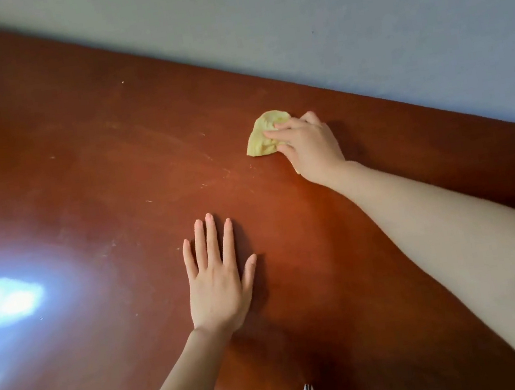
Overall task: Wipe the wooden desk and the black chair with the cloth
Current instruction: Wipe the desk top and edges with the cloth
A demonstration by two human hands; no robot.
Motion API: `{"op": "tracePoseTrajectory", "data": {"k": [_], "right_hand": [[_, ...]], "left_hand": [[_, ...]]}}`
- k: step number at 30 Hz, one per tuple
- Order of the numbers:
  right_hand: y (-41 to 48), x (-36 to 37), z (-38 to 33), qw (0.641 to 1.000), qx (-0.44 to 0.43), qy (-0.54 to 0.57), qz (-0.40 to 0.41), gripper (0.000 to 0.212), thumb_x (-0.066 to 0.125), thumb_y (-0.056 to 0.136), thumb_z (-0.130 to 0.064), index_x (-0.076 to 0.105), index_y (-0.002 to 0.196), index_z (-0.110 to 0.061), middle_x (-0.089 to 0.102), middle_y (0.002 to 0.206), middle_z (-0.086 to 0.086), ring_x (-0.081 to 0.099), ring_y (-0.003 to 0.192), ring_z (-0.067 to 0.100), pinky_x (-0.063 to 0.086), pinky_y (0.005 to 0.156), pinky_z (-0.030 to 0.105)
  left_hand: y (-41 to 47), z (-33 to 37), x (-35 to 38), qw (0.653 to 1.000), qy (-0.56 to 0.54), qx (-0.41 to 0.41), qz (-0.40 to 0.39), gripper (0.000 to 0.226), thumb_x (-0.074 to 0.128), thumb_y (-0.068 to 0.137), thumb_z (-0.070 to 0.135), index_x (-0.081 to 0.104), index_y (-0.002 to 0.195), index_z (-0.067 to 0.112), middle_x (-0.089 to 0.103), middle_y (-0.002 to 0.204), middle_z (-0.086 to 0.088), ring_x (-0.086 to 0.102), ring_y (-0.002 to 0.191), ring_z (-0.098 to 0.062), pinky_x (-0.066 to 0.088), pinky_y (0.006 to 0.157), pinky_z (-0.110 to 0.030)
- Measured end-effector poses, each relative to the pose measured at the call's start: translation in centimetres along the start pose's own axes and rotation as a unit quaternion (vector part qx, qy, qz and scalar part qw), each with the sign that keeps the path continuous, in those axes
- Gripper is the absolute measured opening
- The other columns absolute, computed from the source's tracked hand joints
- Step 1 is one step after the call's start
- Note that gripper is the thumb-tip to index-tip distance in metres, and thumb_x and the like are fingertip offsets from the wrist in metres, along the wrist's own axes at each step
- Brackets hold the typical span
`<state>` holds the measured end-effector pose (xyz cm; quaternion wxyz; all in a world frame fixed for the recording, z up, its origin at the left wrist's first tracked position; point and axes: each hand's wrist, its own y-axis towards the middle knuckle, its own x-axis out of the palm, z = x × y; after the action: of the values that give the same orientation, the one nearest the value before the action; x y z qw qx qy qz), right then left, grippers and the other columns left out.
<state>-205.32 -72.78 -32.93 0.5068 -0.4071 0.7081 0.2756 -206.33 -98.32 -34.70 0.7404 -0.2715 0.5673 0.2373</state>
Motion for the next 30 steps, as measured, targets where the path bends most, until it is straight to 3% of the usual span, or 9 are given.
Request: {"op": "tracePoseTrajectory", "data": {"k": [3, 5, 10, 15, 22, 25, 28, 30], "right_hand": [[0.9, 1.4, -2.5, 0.996, 0.084, -0.002, 0.037, 0.038, 0.048, 0.097, -0.018, 0.053, 0.131, -0.033, 0.051, 0.137, -0.009, 0.040, 0.113, 0.021, 0.034, 0.088, 0.032], [0.1, 2.1, -3.8, 0.996, 0.072, 0.001, 0.050, 0.040, 0.047, 0.096, -0.016, 0.053, 0.132, -0.033, 0.051, 0.136, -0.009, 0.041, 0.112, 0.022, 0.035, 0.089, 0.033], [-5.2, 2.7, -5.2, 0.994, -0.107, 0.006, 0.026, 0.036, 0.052, 0.094, -0.012, 0.059, 0.128, -0.024, 0.059, 0.130, 0.000, 0.050, 0.107, 0.028, 0.041, 0.091, 0.042], [-10.8, 2.6, -3.8, 0.981, -0.188, 0.036, 0.013, 0.036, 0.067, 0.084, -0.010, 0.067, 0.119, -0.020, 0.065, 0.120, -0.002, 0.056, 0.096, 0.026, 0.048, 0.086, 0.042], [-12.5, 0.8, 1.3, 0.933, -0.355, 0.001, -0.057, 0.039, 0.065, 0.084, -0.009, 0.065, 0.120, -0.024, 0.063, 0.122, -0.006, 0.058, 0.101, 0.022, 0.047, 0.088, 0.038], [-10.2, 0.0, 2.7, 0.940, -0.337, -0.025, -0.047, 0.041, 0.067, 0.083, -0.005, 0.066, 0.120, -0.023, 0.063, 0.124, -0.004, 0.059, 0.100, 0.025, 0.049, 0.084, 0.040], [-7.0, -1.0, 3.6, 0.967, -0.251, -0.029, -0.016, 0.039, 0.069, 0.081, -0.004, 0.068, 0.117, -0.020, 0.064, 0.122, 0.002, 0.059, 0.093, 0.031, 0.050, 0.075, 0.045], [-4.4, -1.6, 4.0, 0.984, -0.178, -0.022, -0.004, 0.038, 0.066, 0.084, -0.005, 0.065, 0.119, -0.020, 0.063, 0.123, 0.004, 0.054, 0.093, 0.033, 0.047, 0.081, 0.046]], "left_hand": [[0.2, -0.1, 0.1, 0.999, -0.021, -0.007, 0.025, 0.060, 0.022, 0.097, 0.045, 0.037, 0.145, 0.010, 0.027, 0.154, -0.016, 0.019, 0.144, -0.032, 0.014, 0.116, -0.048], [0.4, -0.1, 0.1, 0.999, -0.030, -0.013, 0.040, 0.056, 0.025, 0.097, 0.039, 0.041, 0.142, 0.010, 0.033, 0.151, -0.016, 0.025, 0.142, -0.033, 0.017, 0.115, -0.048], [0.4, 0.0, 0.0, 0.998, -0.030, -0.015, 0.052, 0.051, 0.024, 0.097, 0.029, 0.044, 0.140, 0.010, 0.038, 0.148, -0.015, 0.031, 0.139, -0.033, 0.018, 0.114, -0.048], [0.3, -0.3, 0.3, 0.996, -0.055, -0.030, 0.059, 0.051, 0.023, 0.097, 0.025, 0.040, 0.142, 0.009, 0.034, 0.151, -0.010, 0.025, 0.143, -0.026, 0.010, 0.118, -0.038], [0.3, -0.4, 0.5, 0.996, -0.056, -0.040, 0.061, 0.051, 0.023, 0.097, 0.024, 0.038, 0.143, 0.009, 0.032, 0.153, -0.007, 0.024, 0.143, -0.023, 0.011, 0.118, -0.038], [0.4, -0.3, 0.4, 0.996, -0.053, -0.043, 0.060, 0.051, 0.023, 0.097, 0.025, 0.039, 0.143, 0.010, 0.033, 0.152, -0.007, 0.024, 0.143, -0.023, 0.009, 0.118, -0.038], [0.4, -0.3, 0.3, 0.996, -0.054, -0.046, 0.057, 0.052, 0.022, 0.097, 0.025, 0.040, 0.142, 0.010, 0.035, 0.151, -0.007, 0.026, 0.143, -0.024, 0.010, 0.118, -0.038], [0.5, -0.3, 0.2, 0.996, -0.053, -0.044, 0.056, 0.051, 0.023, 0.097, 0.025, 0.040, 0.142, 0.009, 0.035, 0.151, -0.007, 0.026, 0.142, -0.024, 0.008, 0.118, -0.036]]}}
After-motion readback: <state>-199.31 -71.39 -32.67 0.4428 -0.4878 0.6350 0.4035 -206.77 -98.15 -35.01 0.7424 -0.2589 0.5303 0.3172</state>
